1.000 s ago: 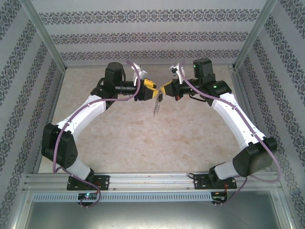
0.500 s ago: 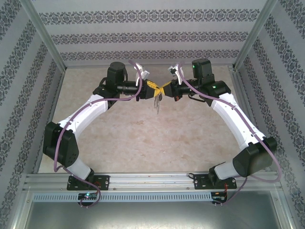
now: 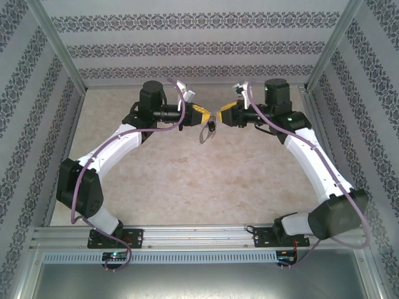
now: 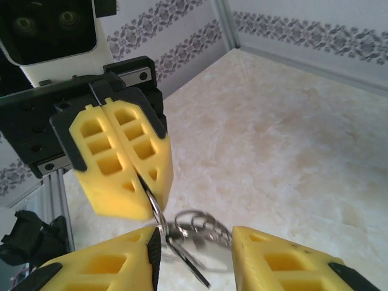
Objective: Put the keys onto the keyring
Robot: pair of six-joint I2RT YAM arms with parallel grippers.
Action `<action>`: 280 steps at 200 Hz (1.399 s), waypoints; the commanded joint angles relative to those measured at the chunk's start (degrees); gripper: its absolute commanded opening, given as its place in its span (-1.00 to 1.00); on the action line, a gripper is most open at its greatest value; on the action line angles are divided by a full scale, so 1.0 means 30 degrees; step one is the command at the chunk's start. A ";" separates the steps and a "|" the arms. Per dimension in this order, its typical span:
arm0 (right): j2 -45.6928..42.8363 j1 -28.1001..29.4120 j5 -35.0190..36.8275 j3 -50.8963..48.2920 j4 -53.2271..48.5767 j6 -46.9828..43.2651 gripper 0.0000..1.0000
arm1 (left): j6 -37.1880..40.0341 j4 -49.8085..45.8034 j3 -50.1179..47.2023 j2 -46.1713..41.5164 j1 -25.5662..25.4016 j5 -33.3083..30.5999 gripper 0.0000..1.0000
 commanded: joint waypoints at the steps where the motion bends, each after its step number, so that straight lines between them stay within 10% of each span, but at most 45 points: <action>1: -0.1054 -0.0139 -0.0830 -0.1029 0.1652 0.0998 -0.25 | -0.0967 0.2465 -0.0289 -0.0519 -0.0250 -0.0004 -1.00; 122: 0.0600 0.1831 -0.1096 -0.2888 0.5556 0.2728 -0.14 | -0.2731 0.4775 -0.0603 -0.0734 -0.0261 -0.0108 -1.00; 179: 0.0703 0.2031 -0.1225 -0.3477 0.6210 0.3017 -0.58 | -0.2709 0.4875 -0.0602 -0.0744 -0.0279 -0.0165 -1.00; 210: -0.0396 0.1762 -0.1333 -0.4398 0.6804 0.3130 -0.13 | -0.2641 0.4795 -0.0604 -0.0873 -0.0275 -0.0164 -1.00; 280: -0.4434 -0.0495 -0.0308 -0.6606 0.9690 0.5909 0.08 | -0.2695 0.4842 -0.0791 -0.0993 -0.0294 -0.0098 -1.00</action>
